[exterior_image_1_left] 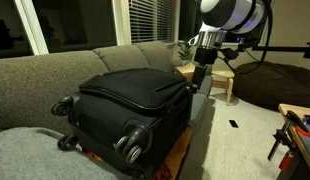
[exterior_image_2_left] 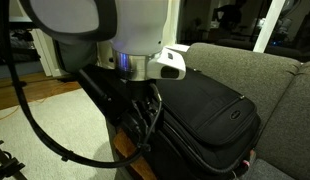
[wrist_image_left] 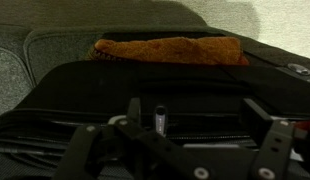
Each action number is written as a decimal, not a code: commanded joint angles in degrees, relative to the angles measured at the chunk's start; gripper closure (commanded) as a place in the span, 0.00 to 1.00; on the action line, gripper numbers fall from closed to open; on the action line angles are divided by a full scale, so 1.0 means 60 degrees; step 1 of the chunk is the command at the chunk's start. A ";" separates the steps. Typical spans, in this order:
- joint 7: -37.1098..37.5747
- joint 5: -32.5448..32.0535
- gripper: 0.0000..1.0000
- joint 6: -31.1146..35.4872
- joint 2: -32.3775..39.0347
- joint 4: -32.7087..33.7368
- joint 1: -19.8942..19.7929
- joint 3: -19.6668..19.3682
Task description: Close the zip on the suitcase
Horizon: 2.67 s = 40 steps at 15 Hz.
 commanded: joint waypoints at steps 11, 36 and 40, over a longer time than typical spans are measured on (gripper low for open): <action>-0.0549 0.1196 0.15 0.0119 0.0105 0.0042 -0.0180 0.0009; -0.0962 0.1712 0.03 0.0076 0.0930 0.0766 -0.0447 0.0048; -0.0970 0.1721 0.36 0.0050 0.0965 0.0870 -0.0466 0.0037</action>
